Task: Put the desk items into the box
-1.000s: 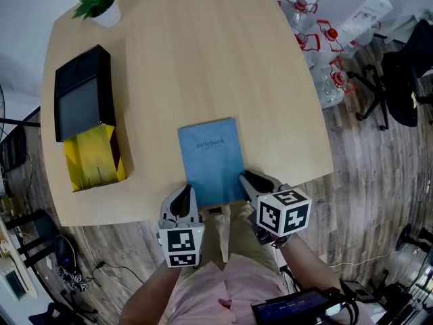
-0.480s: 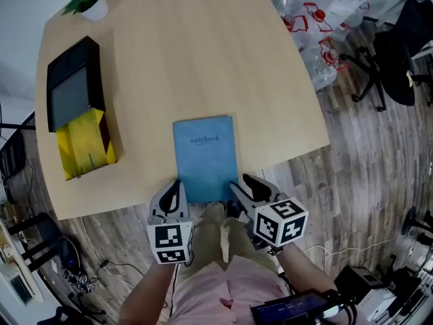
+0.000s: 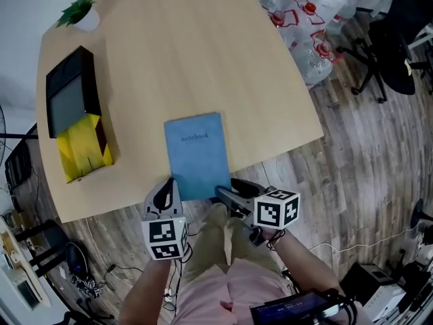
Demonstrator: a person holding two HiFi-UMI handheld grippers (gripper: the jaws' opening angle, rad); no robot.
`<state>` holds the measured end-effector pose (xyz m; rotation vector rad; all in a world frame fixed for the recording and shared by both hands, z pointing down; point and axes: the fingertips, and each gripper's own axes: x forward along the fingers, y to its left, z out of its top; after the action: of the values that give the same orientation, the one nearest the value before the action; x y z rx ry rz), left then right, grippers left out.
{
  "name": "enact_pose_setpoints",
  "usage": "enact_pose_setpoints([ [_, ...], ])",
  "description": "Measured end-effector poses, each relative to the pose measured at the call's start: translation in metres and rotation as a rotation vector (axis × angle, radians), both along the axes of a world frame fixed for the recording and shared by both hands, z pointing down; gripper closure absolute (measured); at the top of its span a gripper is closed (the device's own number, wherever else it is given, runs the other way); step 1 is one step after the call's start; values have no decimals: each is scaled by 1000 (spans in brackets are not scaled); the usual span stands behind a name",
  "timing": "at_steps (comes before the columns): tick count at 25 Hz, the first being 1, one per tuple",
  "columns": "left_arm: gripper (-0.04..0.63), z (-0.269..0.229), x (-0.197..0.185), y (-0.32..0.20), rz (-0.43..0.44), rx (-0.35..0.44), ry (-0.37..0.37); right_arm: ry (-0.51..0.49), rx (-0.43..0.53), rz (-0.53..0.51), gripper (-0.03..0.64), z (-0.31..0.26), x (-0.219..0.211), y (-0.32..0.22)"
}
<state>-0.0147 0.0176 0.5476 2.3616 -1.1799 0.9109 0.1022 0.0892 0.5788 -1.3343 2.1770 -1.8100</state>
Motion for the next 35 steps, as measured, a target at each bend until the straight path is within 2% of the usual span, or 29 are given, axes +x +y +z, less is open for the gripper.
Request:
enact_pose_setpoints([
  [6,586,0,-1,-2,-7,5,11,-141,7,13,369,4,-8,-7],
  [9,586,0,0,0,-3,-6,8,-195,12,15,394,1,-12,-10],
  [11,586,0,1,0,3,-22,9,-198,29,3,432,-5,-14,-14],
  [13,586,1,2,1,7,-40,15,-195,47,-10,502,-11,-17,-19],
  [15,586,0,1,4,9,-47,18,-199,49,-12,524,-14,-19,-21],
  [24,586,-18,-2,15,-5,-34,40,-232,48,37,568,-37,-18,-24],
  [35,586,-84,-6,11,-58,96,113,-243,99,53,569,-88,-22,-30],
])
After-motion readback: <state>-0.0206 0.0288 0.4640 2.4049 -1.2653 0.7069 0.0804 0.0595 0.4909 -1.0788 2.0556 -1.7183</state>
